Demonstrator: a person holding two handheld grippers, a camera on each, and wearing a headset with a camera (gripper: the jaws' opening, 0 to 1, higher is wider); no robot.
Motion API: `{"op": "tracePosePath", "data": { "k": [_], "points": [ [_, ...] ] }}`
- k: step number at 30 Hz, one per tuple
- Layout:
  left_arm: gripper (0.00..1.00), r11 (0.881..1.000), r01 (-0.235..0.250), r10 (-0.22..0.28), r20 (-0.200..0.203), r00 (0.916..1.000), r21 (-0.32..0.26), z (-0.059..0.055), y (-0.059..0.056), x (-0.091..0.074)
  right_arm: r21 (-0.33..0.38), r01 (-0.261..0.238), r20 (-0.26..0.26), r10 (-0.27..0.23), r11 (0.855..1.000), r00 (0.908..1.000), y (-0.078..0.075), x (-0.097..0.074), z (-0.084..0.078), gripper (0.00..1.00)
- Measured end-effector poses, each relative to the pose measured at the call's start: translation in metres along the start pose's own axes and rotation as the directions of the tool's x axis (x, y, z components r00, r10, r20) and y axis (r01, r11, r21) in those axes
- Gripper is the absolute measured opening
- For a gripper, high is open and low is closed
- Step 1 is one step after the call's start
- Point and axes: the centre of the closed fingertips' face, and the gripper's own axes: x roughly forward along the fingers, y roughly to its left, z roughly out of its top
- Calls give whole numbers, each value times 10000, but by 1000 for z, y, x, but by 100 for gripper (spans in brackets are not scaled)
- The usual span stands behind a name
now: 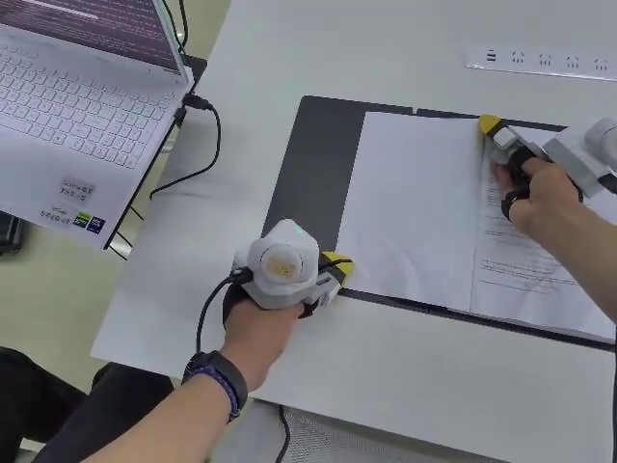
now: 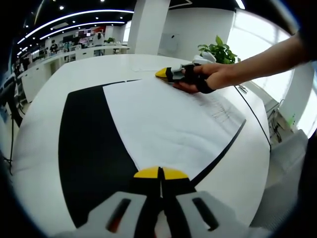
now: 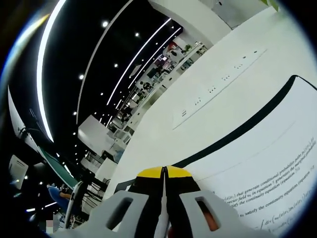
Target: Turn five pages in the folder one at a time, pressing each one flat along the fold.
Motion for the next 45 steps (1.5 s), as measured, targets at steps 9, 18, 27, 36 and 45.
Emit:
{"op": "tracePosePath", "data": {
  "k": [9, 18, 27, 36, 45],
  "points": [
    [0, 10000, -6, 6, -10, 10000, -84, 0, 0, -1, -160, -461, -371, 455, 9988, 9983, 4, -4, -7, 0],
    [0, 10000, 49, -49, -57, 10000, 33, 0, 0, -2, -375, -541, -761, 511, 9978, 9958, 18, -24, -24, 0],
    [0, 10000, -2, 2, 78, 10000, -16, 1, -1, -3, -449, -741, -992, 694, 9962, 9927, 27, -49, -41, 0],
    [0, 10000, -21, 21, 185, 9998, -20, 2, -1, -4, -564, -779, -1123, 712, 9954, 9911, 33, -68, -56, 0],
    [0, 9999, 100, -96, 318, 9994, -123, 2, -2, -5, -723, -876, -1329, 775, 9935, 9881, 33, -94, -73, 0]
  ]
}}
